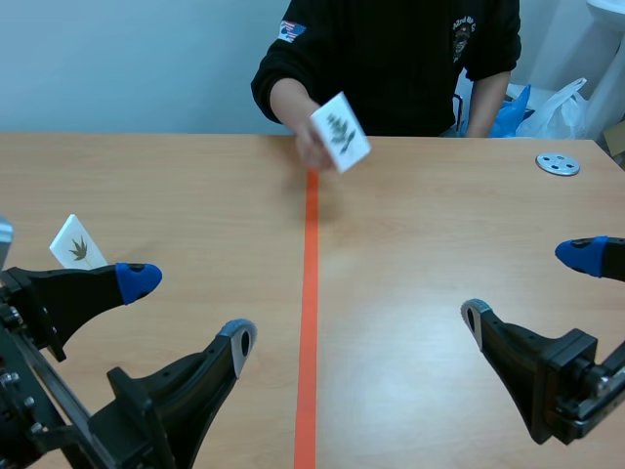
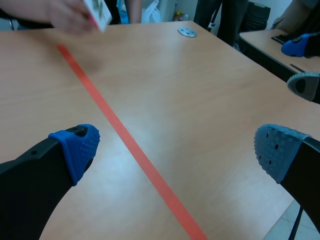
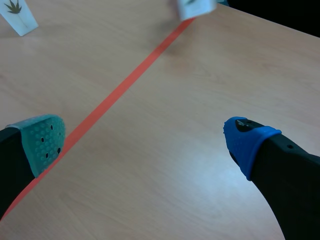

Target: Sort the leaf by its shape. The table is split by an orange tape line. A compound leaf with several leaflets goes to the left side, a simple leaf with one blade goes to the right side. Return to the home posture when a red brick is placed on the table.

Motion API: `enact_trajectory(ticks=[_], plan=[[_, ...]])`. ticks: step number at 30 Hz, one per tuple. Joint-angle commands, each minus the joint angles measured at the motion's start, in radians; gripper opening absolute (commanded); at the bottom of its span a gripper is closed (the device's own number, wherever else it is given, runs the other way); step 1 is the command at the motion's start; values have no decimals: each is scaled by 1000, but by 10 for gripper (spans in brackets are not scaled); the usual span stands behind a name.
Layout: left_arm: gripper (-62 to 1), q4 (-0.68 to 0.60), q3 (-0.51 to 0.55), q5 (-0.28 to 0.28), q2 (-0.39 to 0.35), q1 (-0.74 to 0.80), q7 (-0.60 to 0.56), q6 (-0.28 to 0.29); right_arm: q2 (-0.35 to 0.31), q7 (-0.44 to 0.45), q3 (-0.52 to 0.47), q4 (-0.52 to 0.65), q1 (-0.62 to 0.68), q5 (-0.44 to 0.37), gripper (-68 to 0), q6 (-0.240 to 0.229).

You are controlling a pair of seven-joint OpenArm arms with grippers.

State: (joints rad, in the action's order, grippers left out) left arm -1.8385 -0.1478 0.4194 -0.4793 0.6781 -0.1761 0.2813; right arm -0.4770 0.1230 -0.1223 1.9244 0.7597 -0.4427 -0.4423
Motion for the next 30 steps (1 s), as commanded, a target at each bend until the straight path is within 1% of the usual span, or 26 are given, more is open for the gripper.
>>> enact_trajectory(ticks=[1, 9, 30], plan=[[14, -23, 4, 5, 2, 0, -13, -1, -13, 14, -4, 23, -11, -14, 4, -1], [14, -23, 4, -6, 2, 0, -6, -1, -13, 14, -4, 23, -11, -14, 4, -1], [14, -23, 4, -6, 2, 0, -6, -1, -13, 0, -3, 22, -12, -6, 4, 0]])
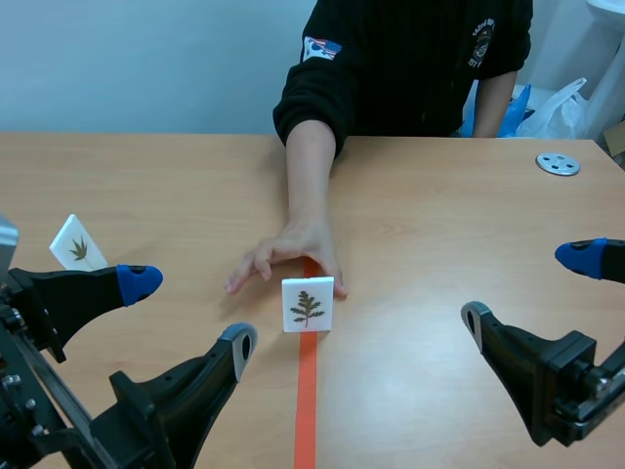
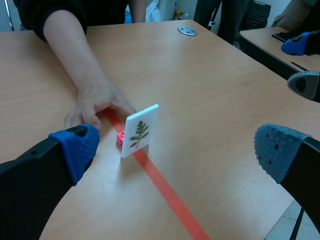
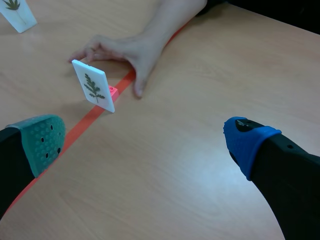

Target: Sort the leaf by its shape. The table is split by an orange tape line. A compound leaf with several leaflets goes to the left side, a simple leaf with one blade goes to the right side. Return to the home posture when a red brick is placed on the table.

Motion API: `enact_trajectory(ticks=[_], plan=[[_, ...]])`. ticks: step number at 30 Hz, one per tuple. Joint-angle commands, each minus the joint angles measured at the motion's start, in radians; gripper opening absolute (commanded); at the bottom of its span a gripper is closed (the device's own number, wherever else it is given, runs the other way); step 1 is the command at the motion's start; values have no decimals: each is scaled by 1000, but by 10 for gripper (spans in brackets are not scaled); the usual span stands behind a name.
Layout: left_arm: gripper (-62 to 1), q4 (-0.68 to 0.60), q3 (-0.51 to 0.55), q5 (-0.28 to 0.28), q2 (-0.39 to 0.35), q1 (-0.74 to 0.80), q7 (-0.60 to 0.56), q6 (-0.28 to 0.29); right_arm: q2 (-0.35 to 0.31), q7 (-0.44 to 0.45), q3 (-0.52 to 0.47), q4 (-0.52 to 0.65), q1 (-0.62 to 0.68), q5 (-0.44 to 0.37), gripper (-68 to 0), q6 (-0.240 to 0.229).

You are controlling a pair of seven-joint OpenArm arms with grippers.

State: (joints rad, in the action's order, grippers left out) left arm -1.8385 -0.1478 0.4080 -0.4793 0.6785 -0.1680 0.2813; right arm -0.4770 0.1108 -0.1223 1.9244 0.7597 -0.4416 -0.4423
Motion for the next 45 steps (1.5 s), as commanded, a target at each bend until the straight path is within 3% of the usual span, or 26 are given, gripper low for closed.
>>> enact_trajectory(ticks=[1, 9, 19, 34, 38, 42, 45], plan=[[14, -23, 4, 5, 2, 0, -14, -1, -13, 9, -3, 22, -12, -8, 4, 0], [14, -23, 4, 6, 2, 0, -15, 2, -13, -14, 53, -37, -113, 50, 4, -4], [14, -23, 4, -13, 2, 0, -15, 2, 0, 5, 272, -293, -378, 120, 4, -5], [14, -23, 4, -32, 2, 0, -15, 2, 210, 81, 584, -709, -763, 298, 4, 0], [14, -23, 4, -32, 2, 0, -15, 2, 260, 84, 644, -785, -811, 337, 2, 59], [14, -23, 4, -32, 2, 0, -15, 2, 303, 93, 673, -847, -832, 360, -126, 116], [14, -23, 4, -32, 2, 0, -15, 2, 329, 98, 685, -871, -838, 389, -182, 117]])
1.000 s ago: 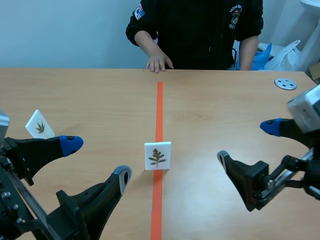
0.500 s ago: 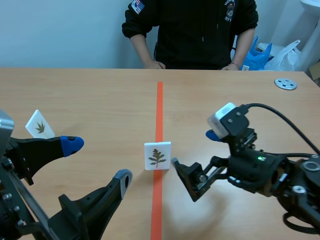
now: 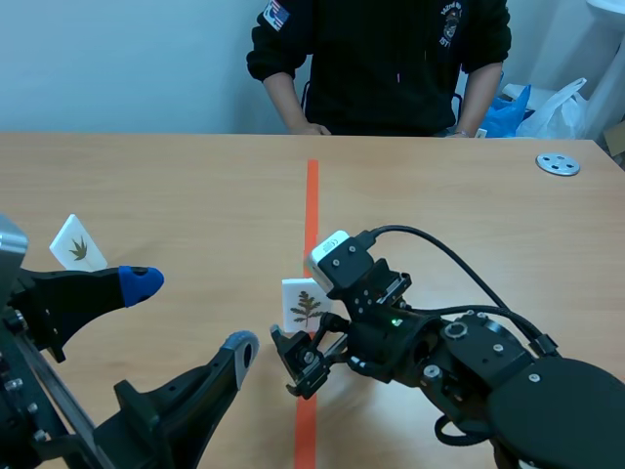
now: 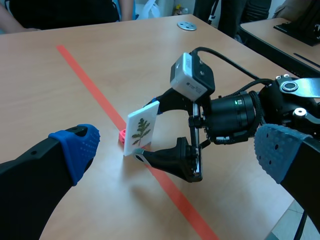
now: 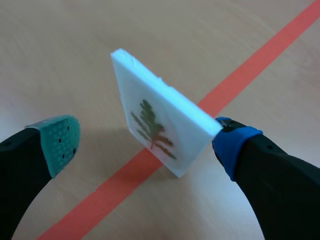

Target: Sort the leaf by its shape. The table is split by an orange tape line. A compound leaf with several leaflets goes to the left side, a simple leaf with one blade goes to the right side. Return to the home posture when a red brick is placed on the table.

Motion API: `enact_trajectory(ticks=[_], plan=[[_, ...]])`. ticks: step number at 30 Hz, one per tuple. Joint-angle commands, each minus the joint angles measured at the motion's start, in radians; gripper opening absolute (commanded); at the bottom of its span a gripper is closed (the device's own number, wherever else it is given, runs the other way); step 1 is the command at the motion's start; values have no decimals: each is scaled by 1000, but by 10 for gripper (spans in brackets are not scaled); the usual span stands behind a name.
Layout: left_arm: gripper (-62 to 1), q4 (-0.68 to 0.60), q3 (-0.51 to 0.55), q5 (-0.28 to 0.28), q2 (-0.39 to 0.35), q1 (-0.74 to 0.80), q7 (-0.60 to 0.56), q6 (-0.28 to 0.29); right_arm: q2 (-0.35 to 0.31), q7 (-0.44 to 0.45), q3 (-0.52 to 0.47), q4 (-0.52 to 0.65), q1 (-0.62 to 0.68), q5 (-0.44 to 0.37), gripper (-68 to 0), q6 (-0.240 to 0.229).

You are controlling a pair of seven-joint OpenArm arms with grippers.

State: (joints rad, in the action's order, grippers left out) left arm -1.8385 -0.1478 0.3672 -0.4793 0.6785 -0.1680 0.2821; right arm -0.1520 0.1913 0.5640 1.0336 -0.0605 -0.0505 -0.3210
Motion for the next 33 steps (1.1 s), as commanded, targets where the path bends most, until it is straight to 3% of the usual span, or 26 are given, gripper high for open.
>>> enact_trajectory(ticks=[1, 8, 13, 15, 19, 23, 33], plan=[[14, -23, 4, 9, 2, 0, -15, 1, 10, 18, 4, 15, -20, 2, -204, -4], [14, -23, 4, 9, 2, 0, -15, 1, 11, 18, 21, 11, -20, 21, -377, -4], [14, -23, 4, 9, 2, 0, -15, 1, 8, 18, 19, 11, -17, 23, -605, 0], [14, -23, 4, 9, 2, 0, -15, 1, 8, 18, 19, 13, -17, 23, -659, 0], [14, -23, 4, 9, 2, 0, -15, 1, 2, 21, 18, 49, -14, 22, -660, 0], [14, -23, 4, 9, 2, 0, -15, 1, -26, -2, -15, 168, 35, 21, -660, -1], [14, -23, 4, 9, 2, 0, -16, 1, -140, -56, -258, 494, 246, -117, -659, -1]])
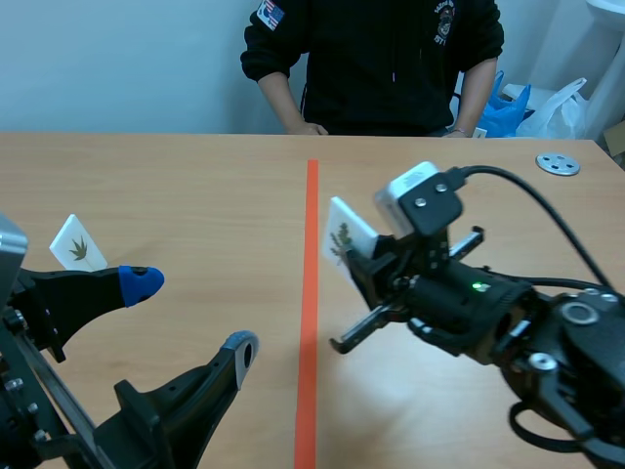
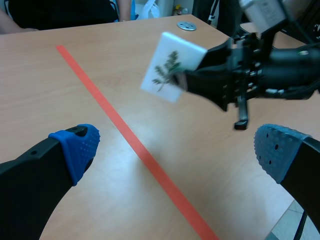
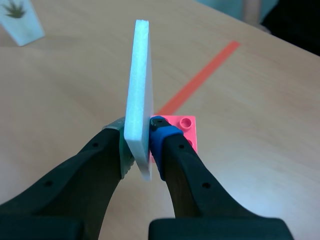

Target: Sort the leaf by its shape. The table is split by an orange tape line. A compound leaf with several leaflets goes to the left side, a simple leaf with one blade goes to the right side. Return to the home posture when a red brick is placed on the table.

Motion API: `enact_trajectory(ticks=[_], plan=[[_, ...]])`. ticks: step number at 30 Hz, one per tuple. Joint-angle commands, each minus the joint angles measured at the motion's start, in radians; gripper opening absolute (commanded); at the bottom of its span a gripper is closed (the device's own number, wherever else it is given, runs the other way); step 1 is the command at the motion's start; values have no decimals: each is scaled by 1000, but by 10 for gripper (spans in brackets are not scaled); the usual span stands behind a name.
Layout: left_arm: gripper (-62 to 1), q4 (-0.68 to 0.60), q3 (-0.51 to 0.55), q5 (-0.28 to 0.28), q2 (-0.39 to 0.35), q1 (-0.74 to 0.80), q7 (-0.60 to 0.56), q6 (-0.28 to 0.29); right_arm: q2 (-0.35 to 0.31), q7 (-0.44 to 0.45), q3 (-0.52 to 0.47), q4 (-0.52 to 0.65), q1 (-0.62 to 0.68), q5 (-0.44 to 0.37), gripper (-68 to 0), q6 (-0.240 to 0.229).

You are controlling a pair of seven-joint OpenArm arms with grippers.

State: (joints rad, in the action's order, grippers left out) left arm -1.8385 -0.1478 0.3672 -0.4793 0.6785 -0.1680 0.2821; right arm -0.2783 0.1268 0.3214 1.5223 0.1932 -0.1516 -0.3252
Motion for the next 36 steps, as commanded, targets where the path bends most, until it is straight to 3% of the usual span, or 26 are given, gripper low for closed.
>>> enact_trajectory(ticks=[1, 6, 13, 26, 31, 36], plan=[[14, -23, 4, 9, 2, 0, -16, 1, -23, 3, -50, 27, 11, -31, -660, 3], [14, -23, 4, 9, 2, 0, -18, 1, -66, -19, -232, 99, 86, -97, -660, 3], [14, -23, 4, 9, 2, 0, -18, 1, -94, -46, -416, 64, 80, -172, -660, 16], [14, -23, 4, 9, 2, 0, -18, 1, -95, 11, -434, -411, -202, -219, -660, 31], [14, -23, 4, 9, 2, 0, -18, 1, -96, 40, -434, -576, -324, -214, -660, 110], [14, -23, 4, 9, 2, 0, -18, 1, -93, 67, -433, -769, -434, -159, -660, 125]])
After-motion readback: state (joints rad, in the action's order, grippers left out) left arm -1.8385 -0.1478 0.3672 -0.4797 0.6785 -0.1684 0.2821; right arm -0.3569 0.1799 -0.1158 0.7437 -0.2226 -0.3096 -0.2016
